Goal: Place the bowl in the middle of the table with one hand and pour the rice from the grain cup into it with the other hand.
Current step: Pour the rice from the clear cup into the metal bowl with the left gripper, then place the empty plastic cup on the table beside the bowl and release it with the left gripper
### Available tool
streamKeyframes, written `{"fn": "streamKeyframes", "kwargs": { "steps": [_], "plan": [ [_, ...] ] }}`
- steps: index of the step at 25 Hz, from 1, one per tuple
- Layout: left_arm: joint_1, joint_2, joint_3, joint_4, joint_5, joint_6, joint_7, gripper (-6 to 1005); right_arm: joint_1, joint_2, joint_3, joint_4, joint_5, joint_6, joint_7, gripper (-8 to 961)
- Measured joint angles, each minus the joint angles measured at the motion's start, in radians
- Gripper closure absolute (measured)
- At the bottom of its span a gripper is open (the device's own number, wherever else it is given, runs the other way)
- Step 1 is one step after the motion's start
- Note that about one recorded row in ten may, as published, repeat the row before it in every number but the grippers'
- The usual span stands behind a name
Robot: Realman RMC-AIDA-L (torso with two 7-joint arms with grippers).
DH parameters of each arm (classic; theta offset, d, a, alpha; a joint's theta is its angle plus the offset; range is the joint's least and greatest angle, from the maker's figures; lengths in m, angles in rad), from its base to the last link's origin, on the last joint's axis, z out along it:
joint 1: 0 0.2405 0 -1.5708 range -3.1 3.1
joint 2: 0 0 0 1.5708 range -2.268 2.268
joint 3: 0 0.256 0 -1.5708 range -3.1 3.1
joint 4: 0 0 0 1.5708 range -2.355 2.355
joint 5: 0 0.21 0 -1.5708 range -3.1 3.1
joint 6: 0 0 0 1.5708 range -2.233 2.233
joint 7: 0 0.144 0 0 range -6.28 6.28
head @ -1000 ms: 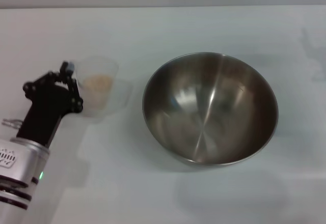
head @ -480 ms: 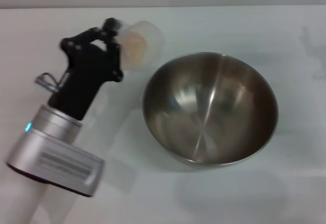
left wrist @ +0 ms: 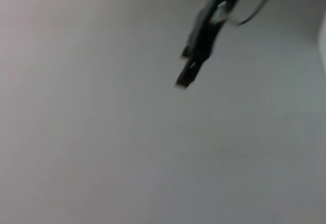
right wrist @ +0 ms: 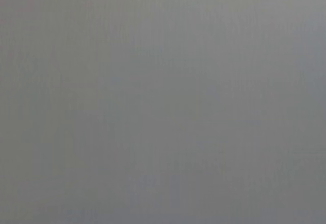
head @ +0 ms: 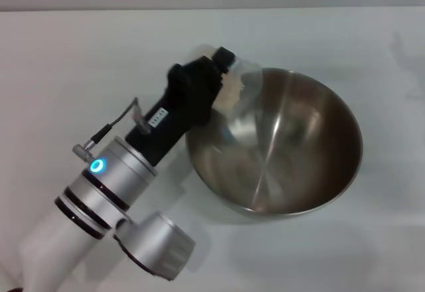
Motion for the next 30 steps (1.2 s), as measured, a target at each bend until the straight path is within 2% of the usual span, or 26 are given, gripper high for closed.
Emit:
{"fn": "streamKeyframes", "kwargs": {
  "steps": [1, 3, 4, 6, 8, 9, 13, 19, 30],
  "plan": [
    [-0.001, 0.000, 0.001, -0.001, 0.019, -0.003, 0.061, 973, 0.000, 0.000, 0.000, 0.000, 0.000, 0.000, -0.003, 137],
    [-0.001, 0.000, 0.001, -0.001, 0.019, -0.003, 0.061, 973, 0.000, 0.000, 0.000, 0.000, 0.000, 0.000, -0.005, 137],
    [0.004, 0.000, 0.004, -0.018, 0.046, -0.014, 0.226, 974, 0.000, 0.000, 0.000, 0.001, -0.001, 0.000, -0.005, 137],
    [0.009, 0.000, 0.007, -0.026, 0.060, -0.022, 0.317, 974, 0.000, 0.000, 0.000, 0.002, -0.001, 0.000, -0.005, 137],
    [0.009, 0.000, 0.007, -0.026, 0.060, -0.022, 0.317, 974, 0.000, 0.000, 0.000, 0.002, -0.001, 0.000, -0.005, 137],
    [0.012, 0.000, 0.022, -0.032, 0.081, -0.028, 0.454, 974, 0.000, 0.000, 0.000, 0.002, -0.001, 0.000, -0.006, 137],
    [0.011, 0.000, 0.032, -0.036, 0.092, -0.028, 0.562, 974, -0.001, 0.000, 0.000, 0.003, -0.001, 0.000, -0.006, 137],
    [0.009, 0.000, 0.033, -0.032, 0.143, -0.029, 0.655, 974, -0.001, 0.000, 0.000, 0.005, -0.002, 0.000, -0.006, 137],
    [0.010, 0.000, 0.026, -0.039, 0.170, -0.042, 0.671, 975, -0.001, 0.000, 0.000, 0.006, -0.002, 0.000, -0.006, 137]
  ]
}}
